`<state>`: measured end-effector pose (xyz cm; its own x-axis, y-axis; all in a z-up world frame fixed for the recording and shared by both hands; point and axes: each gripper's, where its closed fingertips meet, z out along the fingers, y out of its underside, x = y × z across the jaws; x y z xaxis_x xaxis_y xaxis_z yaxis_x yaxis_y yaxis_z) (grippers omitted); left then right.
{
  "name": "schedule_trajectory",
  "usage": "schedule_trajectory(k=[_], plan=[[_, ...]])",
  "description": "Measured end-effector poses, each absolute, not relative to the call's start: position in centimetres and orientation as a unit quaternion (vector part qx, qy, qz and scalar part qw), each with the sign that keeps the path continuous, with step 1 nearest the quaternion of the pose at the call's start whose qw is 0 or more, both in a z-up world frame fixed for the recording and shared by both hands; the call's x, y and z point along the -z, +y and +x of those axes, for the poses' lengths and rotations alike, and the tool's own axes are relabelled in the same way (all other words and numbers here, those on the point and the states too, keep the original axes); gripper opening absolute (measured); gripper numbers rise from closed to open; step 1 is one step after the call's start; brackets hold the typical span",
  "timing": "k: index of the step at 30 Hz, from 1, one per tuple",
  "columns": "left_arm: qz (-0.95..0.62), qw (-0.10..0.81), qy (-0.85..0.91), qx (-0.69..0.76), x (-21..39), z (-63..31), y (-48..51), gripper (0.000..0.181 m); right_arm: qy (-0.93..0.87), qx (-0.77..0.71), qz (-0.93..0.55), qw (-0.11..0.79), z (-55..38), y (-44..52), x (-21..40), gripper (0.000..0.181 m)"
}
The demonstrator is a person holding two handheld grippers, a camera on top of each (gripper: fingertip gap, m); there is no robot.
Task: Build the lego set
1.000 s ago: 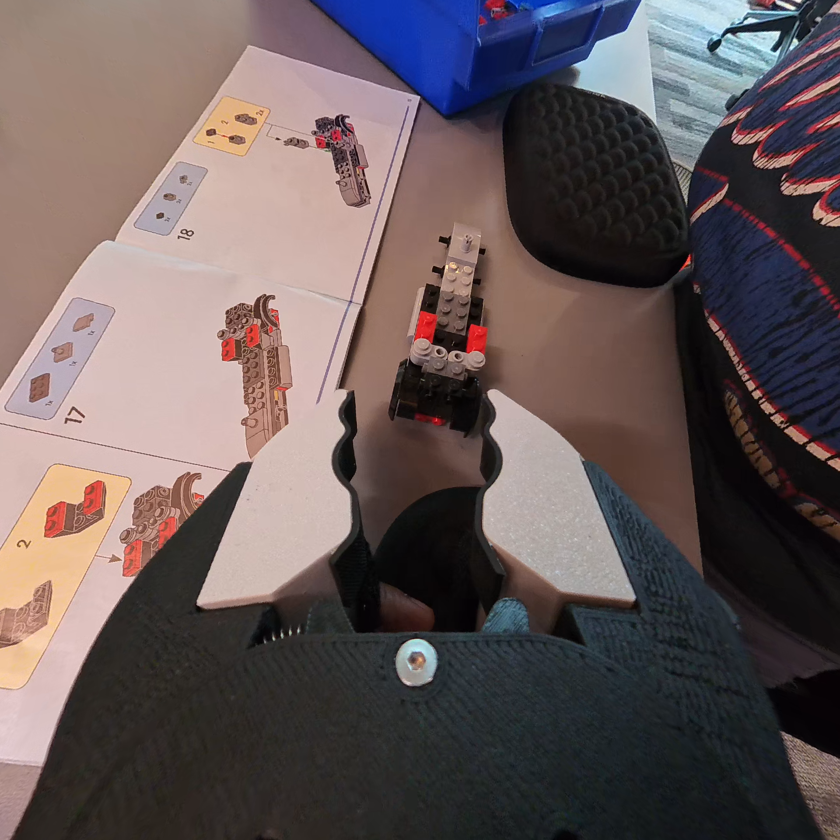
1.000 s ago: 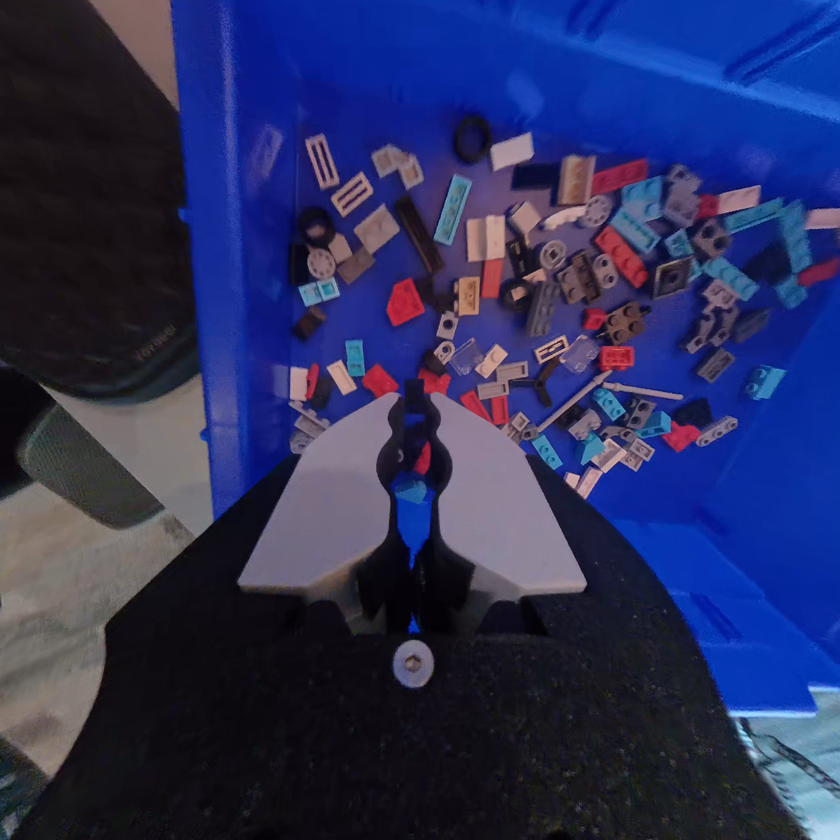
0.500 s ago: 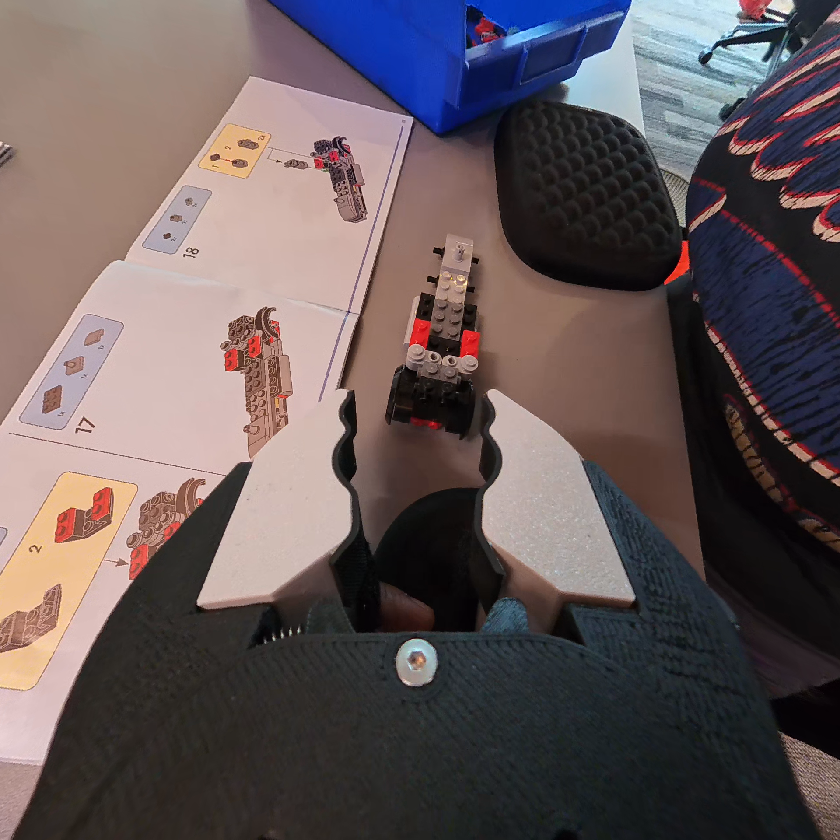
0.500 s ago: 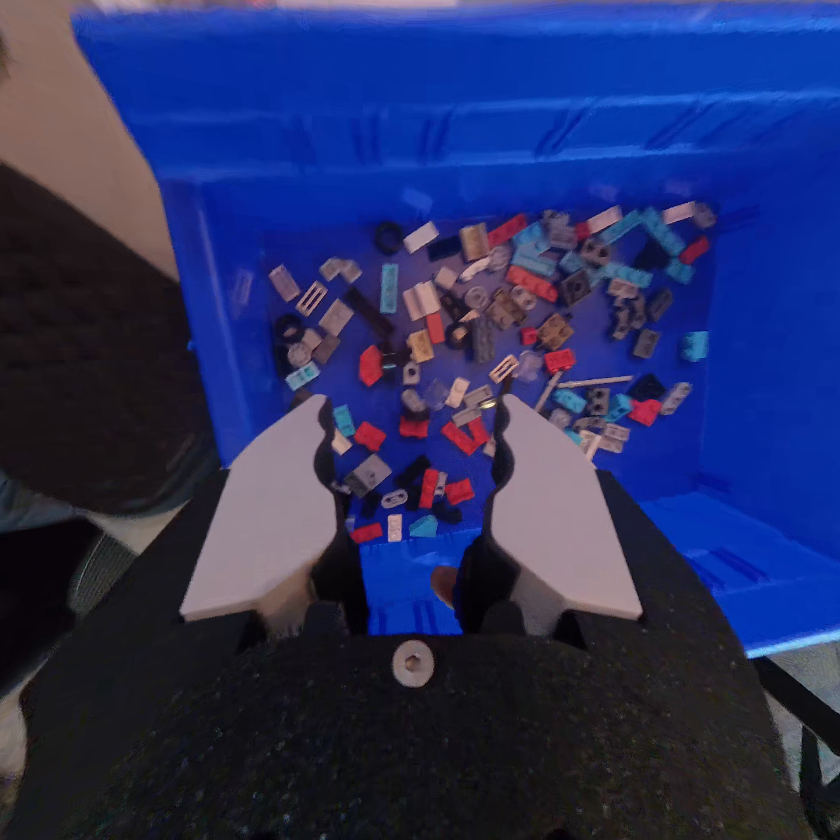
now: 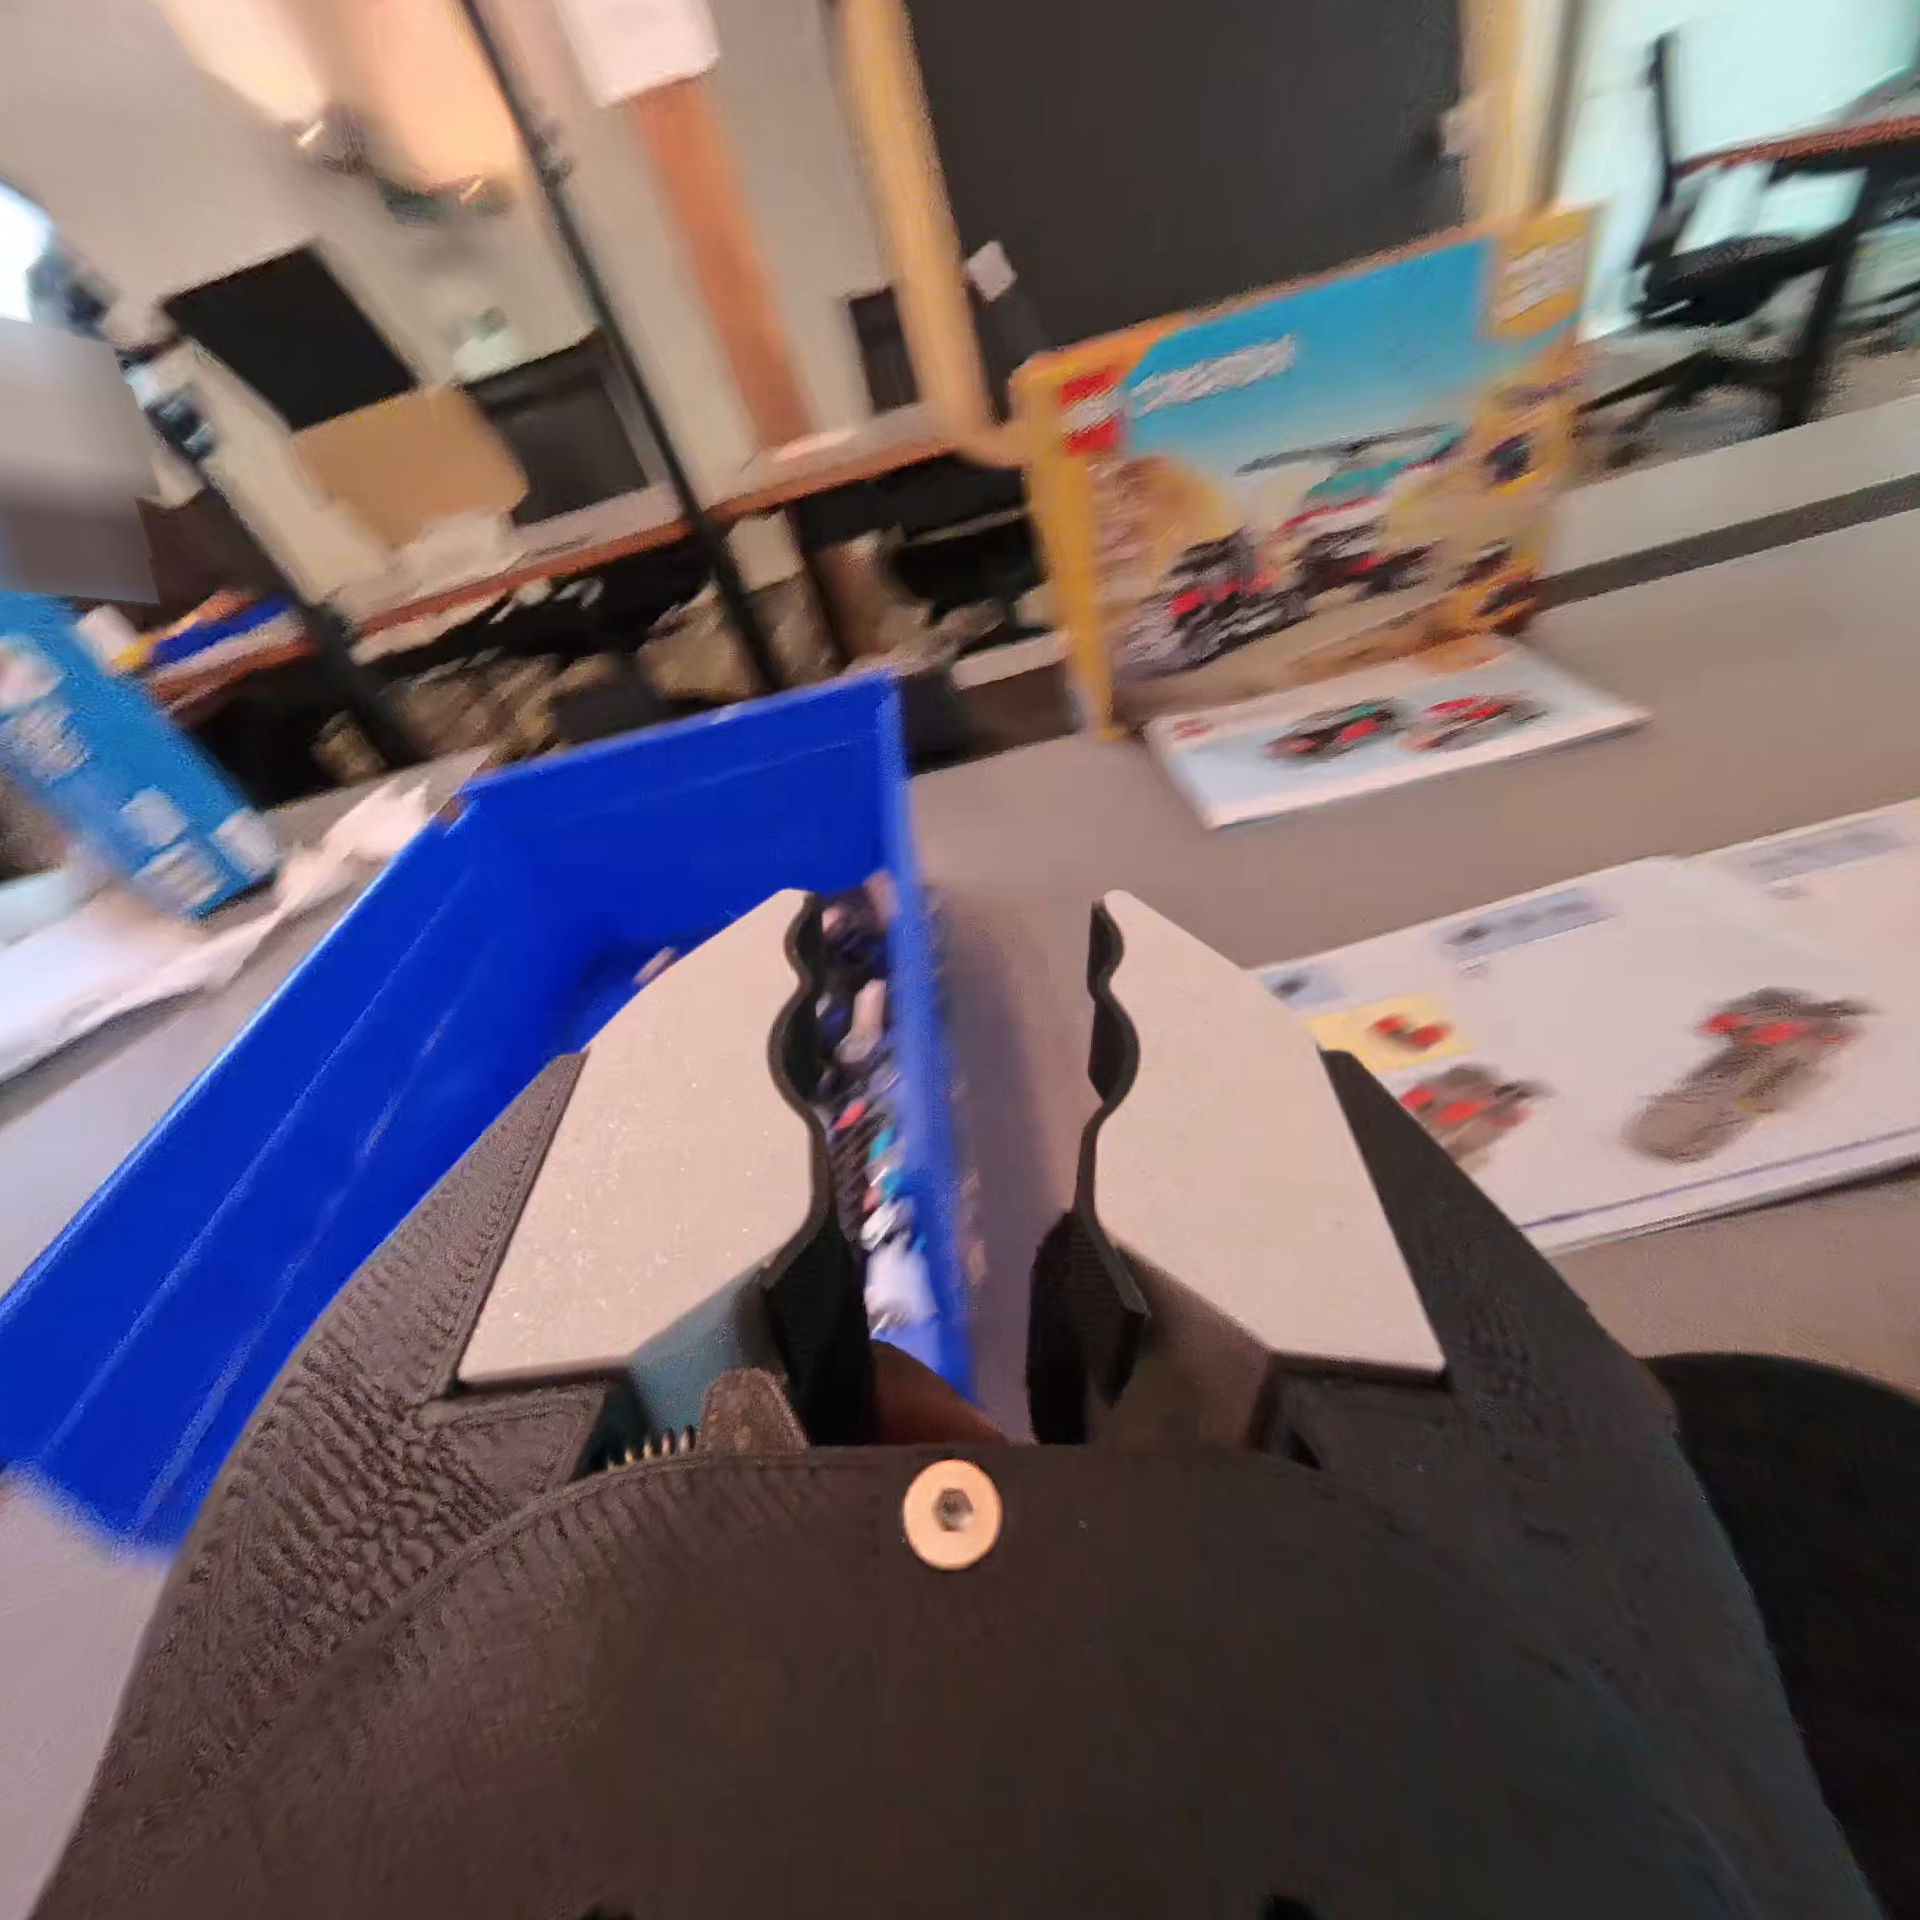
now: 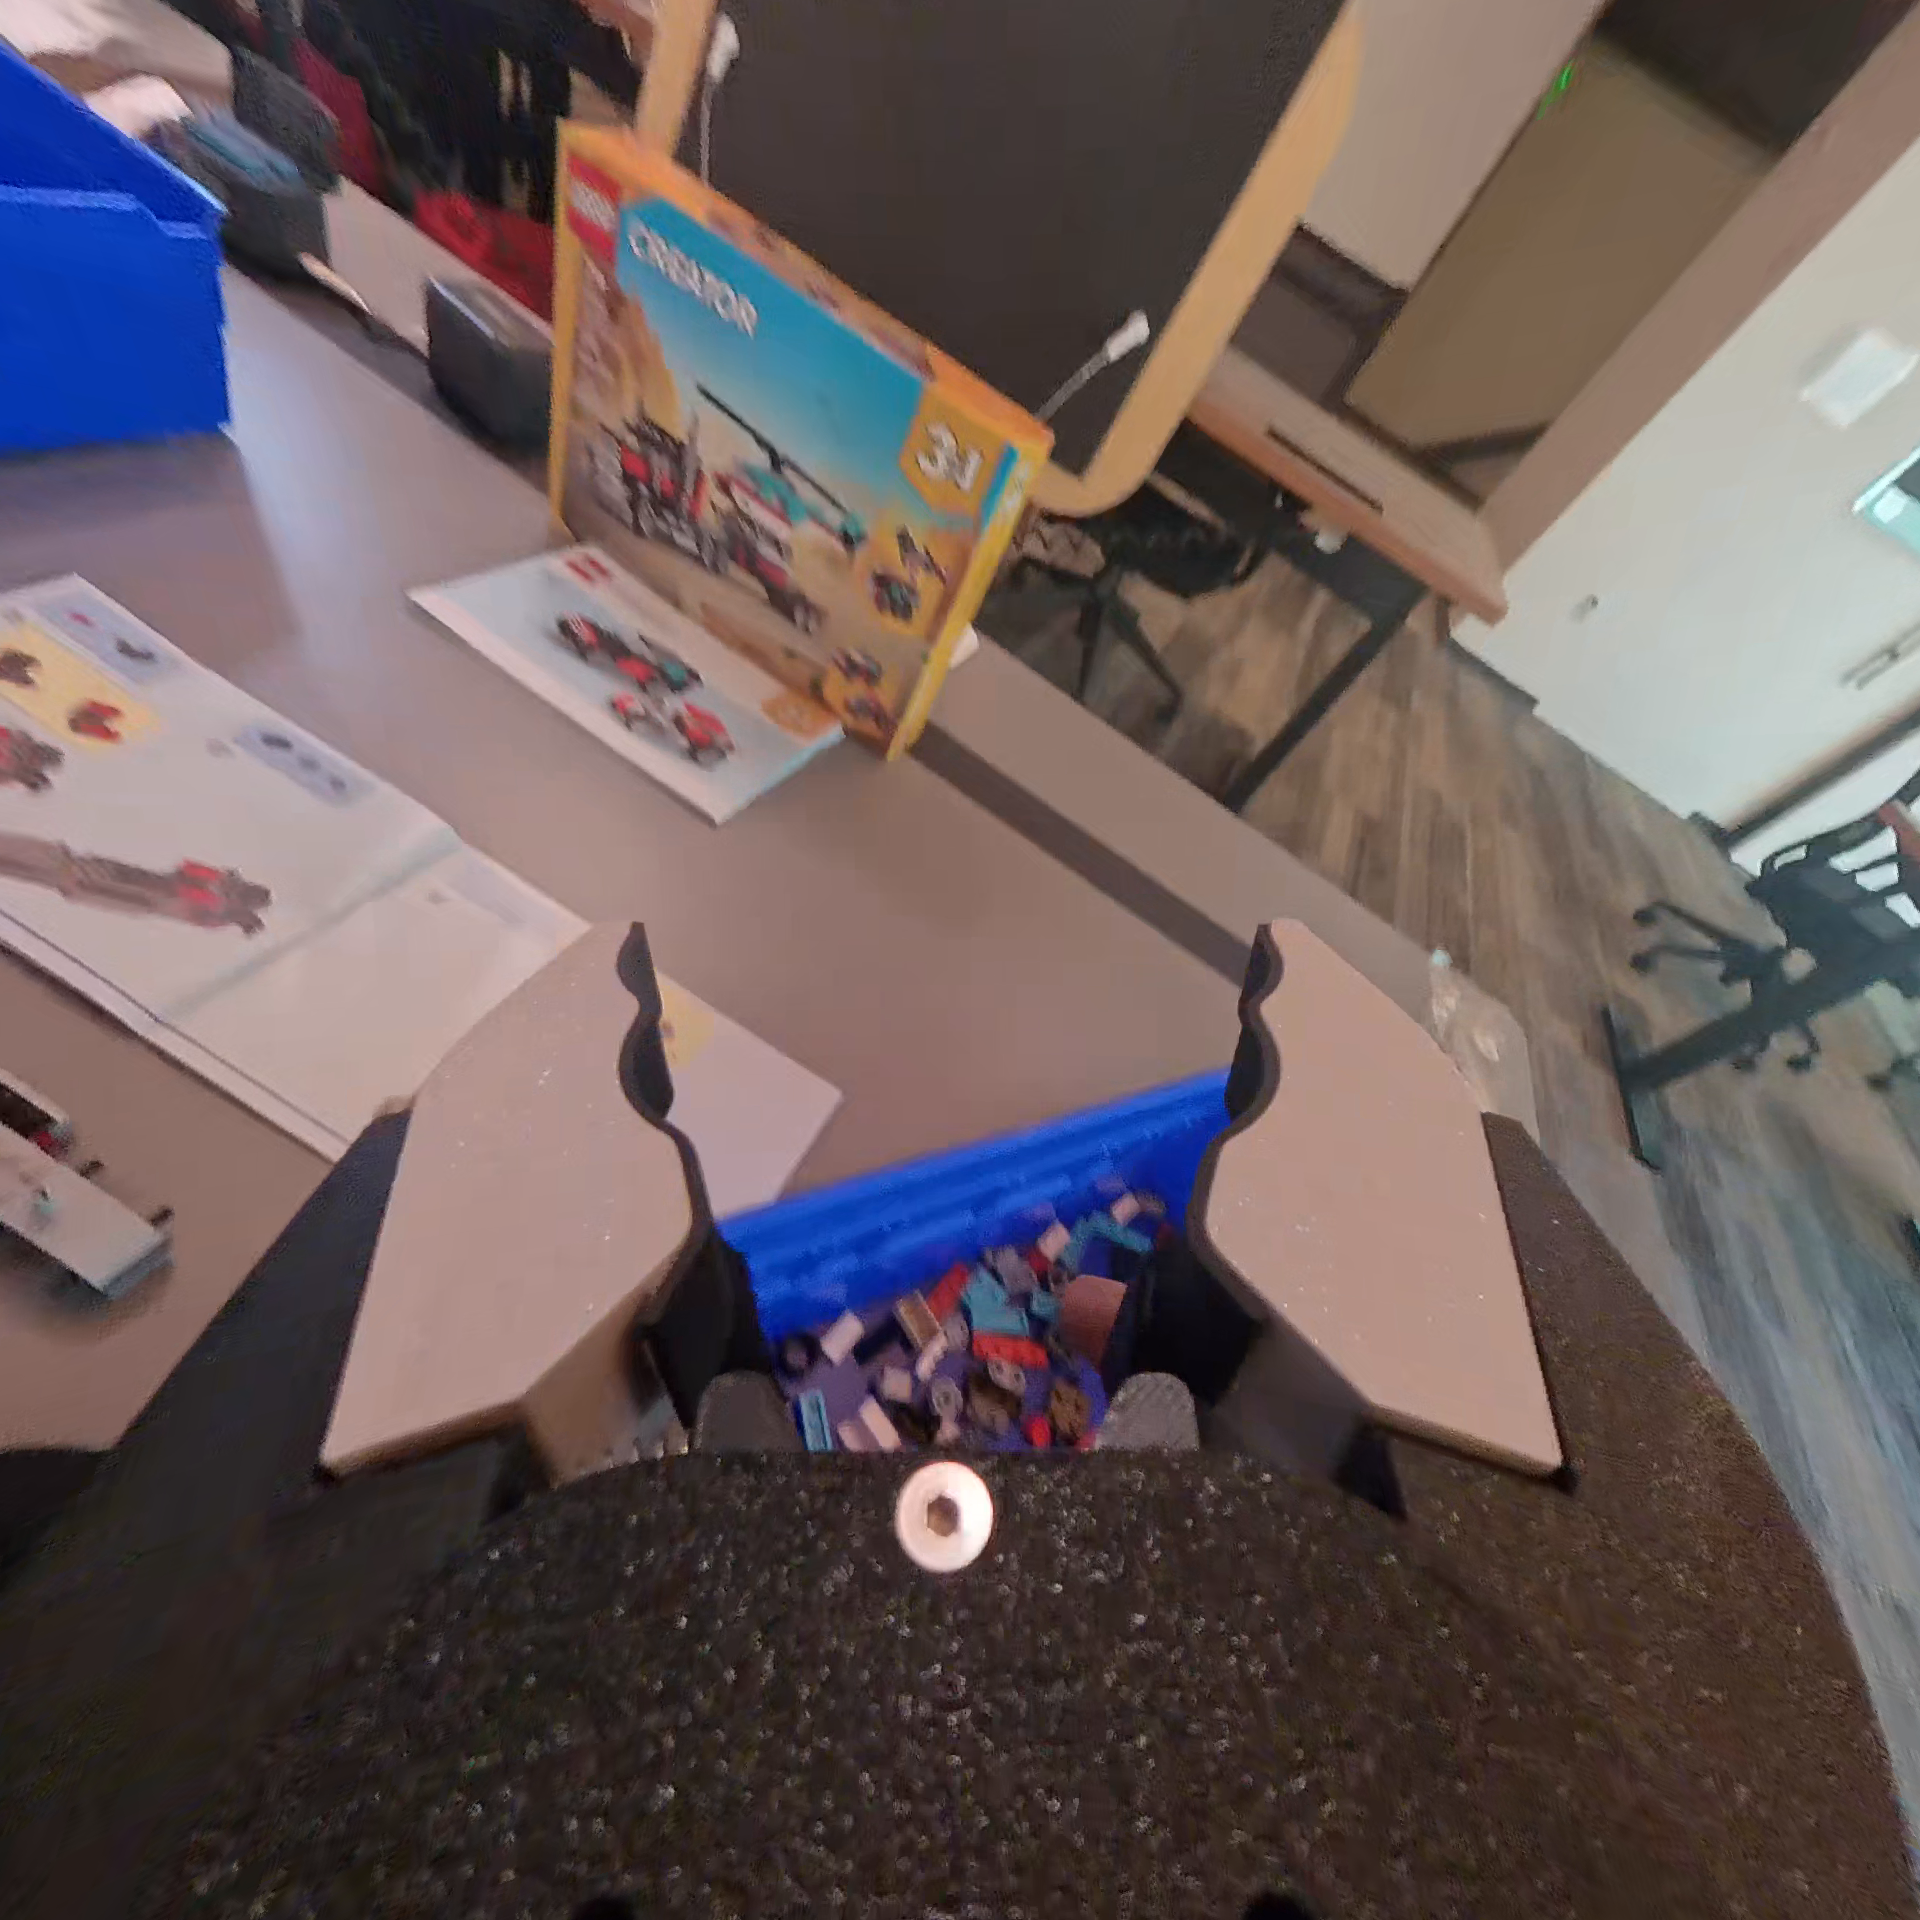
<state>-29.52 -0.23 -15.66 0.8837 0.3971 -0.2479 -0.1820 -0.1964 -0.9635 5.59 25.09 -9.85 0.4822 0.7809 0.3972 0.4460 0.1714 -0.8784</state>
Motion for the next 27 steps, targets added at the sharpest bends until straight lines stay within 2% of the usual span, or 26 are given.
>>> schedule_trajectory(k=[3,5,8,11,13,17,19,22,27], plan=[[-0.792,0.558,-0.141,-0.202,20.4,-32.2,-2.5,0.044,-0.497,-0.163,-0.611,0.594,2.8,24.4,9.3,0.106],[-0.825,0.531,-0.151,-0.12,23.1,-31.3,-2.4,0.03,-0.505,-0.177,-0.601,0.594,1.0,24.0,9.1,0.105],[-0.827,0.546,-0.121,-0.052,23.2,-29.2,-1.5,0.036,-0.516,-0.204,-0.585,0.591,-1.6,23.4,8.9,0.1],[-0.824,0.563,-0.036,0.056,22.4,-25.1,-0.6,0.023,-0.525,-0.245,-0.57,0.583,-4.3,22.5,9.1,0.098],[-0.809,0.579,-0.015,0.097,21.1,-24.1,-0.9,0.024,-0.531,-0.261,-0.559,0.581,-5.8,22.1,9.2,0.096],[-0.779,0.626,-0.027,0.032,17.7,-27.0,-2.8,0.026,-0.536,-0.298,-0.527,0.589,-8.0,21.3,9.1,0.085],[-0.788,0.615,-0.035,-0.013,17.1,-28.7,-3.9,0.028,-0.542,-0.317,-0.514,0.584,-8.9,20.9,9.4,0.084],[-0.83,0.555,-0.001,-0.053,17.2,-29.9,-5.1,0.028,-0.56,-0.332,-0.508,0.564,-9.8,20.5,10.3,0.08],[-0.874,0.437,0.203,-0.067,17.6,-30.5,-4.0,0.028,-0.565,-0.348,-0.509,0.548,-10.2,20.4,11.3,0.075]])
